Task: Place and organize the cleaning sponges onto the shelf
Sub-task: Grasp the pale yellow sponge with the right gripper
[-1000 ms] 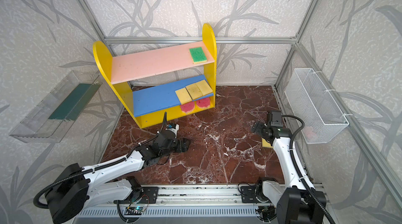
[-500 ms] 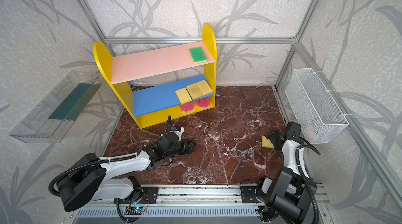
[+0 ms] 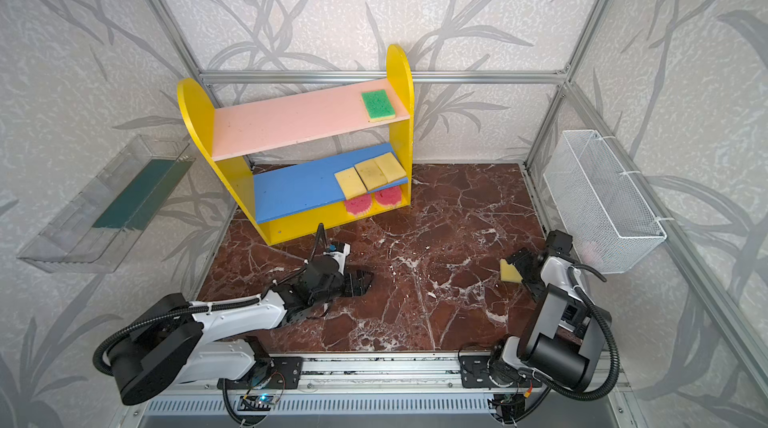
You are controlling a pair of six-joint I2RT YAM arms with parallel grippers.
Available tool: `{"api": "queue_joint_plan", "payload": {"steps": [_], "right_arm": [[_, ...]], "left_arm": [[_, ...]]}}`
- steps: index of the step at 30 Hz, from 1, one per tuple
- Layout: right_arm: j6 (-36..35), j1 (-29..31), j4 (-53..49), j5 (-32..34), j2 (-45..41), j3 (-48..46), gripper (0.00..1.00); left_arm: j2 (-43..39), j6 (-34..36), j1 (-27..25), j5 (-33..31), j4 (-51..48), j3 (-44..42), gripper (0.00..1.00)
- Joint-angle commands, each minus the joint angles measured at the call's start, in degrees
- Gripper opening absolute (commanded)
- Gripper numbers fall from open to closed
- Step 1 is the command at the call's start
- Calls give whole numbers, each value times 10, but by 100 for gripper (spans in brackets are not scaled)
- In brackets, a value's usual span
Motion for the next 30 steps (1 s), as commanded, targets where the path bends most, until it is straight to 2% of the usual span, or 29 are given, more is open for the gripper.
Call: {"api": "queue_joint_plan", "payload": {"steps": [1, 9, 17, 23, 30], "right_arm": [[-17, 6, 14, -11, 14, 23, 99], [-29, 68, 9, 1, 68, 74, 99], [-41, 183, -11, 28, 135, 142, 93], [-70, 274, -50, 71, 205, 212, 92], [-86, 325, -73, 88, 252, 257, 91]], "left_arm": [[7, -6, 0, -5, 16, 1, 89], [12, -5, 0, -9, 7, 7, 89], [-13, 0, 1, -23, -25, 8, 89], [-40, 1, 2, -32, -54, 1, 89], [-87, 3, 3, -48, -95, -7, 89]]}}
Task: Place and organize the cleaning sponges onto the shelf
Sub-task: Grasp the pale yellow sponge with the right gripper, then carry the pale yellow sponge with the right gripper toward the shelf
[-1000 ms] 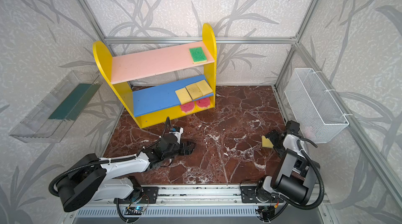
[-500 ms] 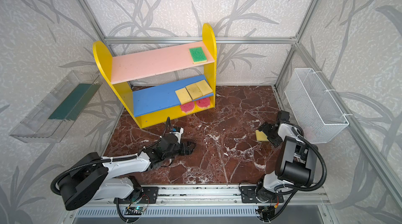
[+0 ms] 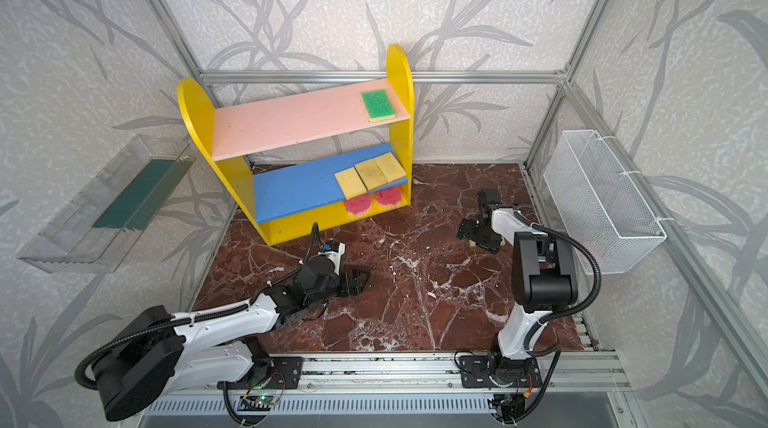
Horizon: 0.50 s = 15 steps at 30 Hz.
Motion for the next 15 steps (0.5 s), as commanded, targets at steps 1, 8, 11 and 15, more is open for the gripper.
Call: {"api": "queue_joint_plan", "payload": {"steps": [1, 8, 11, 15], "right_arm": [[-16, 9, -34, 22, 8, 13, 91], [-12, 13, -39, 44, -7, 6, 93], [-3, -1, -33, 37, -9, -4, 95], [4, -37, -4, -2, -18, -22, 95]], "left_arm": [[-24, 3, 3, -21, -35, -7, 89], [-41, 1, 3, -25, -51, -5, 89], [-38, -1, 3, -23, -51, -3, 89], [-41, -3, 3, -23, -57, -2, 89]]}}
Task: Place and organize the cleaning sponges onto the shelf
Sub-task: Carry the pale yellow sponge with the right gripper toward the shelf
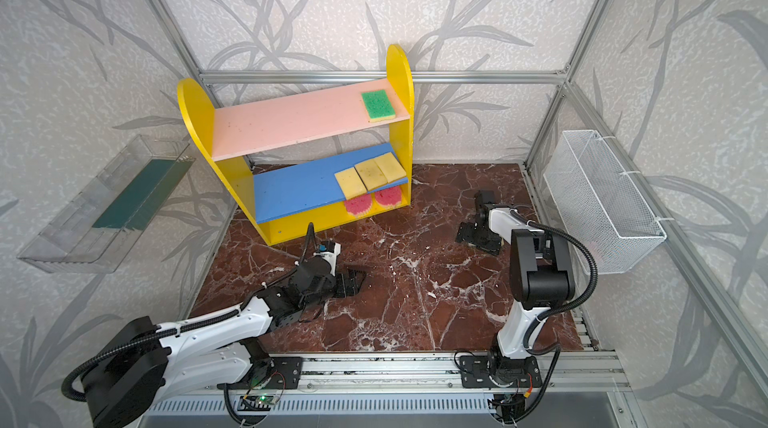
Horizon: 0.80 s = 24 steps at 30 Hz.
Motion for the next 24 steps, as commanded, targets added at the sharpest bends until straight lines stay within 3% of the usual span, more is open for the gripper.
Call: {"api": "queue_joint_plan", "payload": {"steps": [1, 17, 24], "right_arm": [[12, -30, 18, -31, -19, -15, 95], [-11, -37, -24, -35, 106, 169, 96], [-22, -21, -56, -5, 152, 229, 97]], "left_arm": [[-9, -2, 2, -11, -14, -1, 88], [-29, 1, 2, -37, -61, 3, 89], [-2, 1, 2, -33, -57, 16, 89]]}}
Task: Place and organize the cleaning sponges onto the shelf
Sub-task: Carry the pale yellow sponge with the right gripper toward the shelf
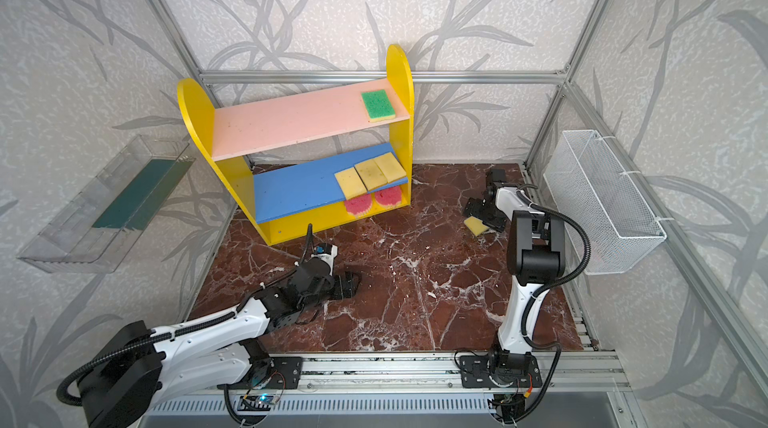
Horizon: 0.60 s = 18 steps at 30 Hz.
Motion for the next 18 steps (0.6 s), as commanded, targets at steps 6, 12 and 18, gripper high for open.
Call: {"api": "queue_joint_plan", "payload": {"steps": [6, 12, 18], "right_arm": [[-23, 34, -42, 35, 40, 44, 96], [-32, 57, -40, 60, 24, 24, 92], [-43, 71, -48, 87, 2, -10, 92]], "left_arm": [[28, -1, 2, -8, -6, 23, 88], [35, -2, 2, -4, -1, 26, 88], [36, -3, 2, 9, -3, 28, 88]]}}
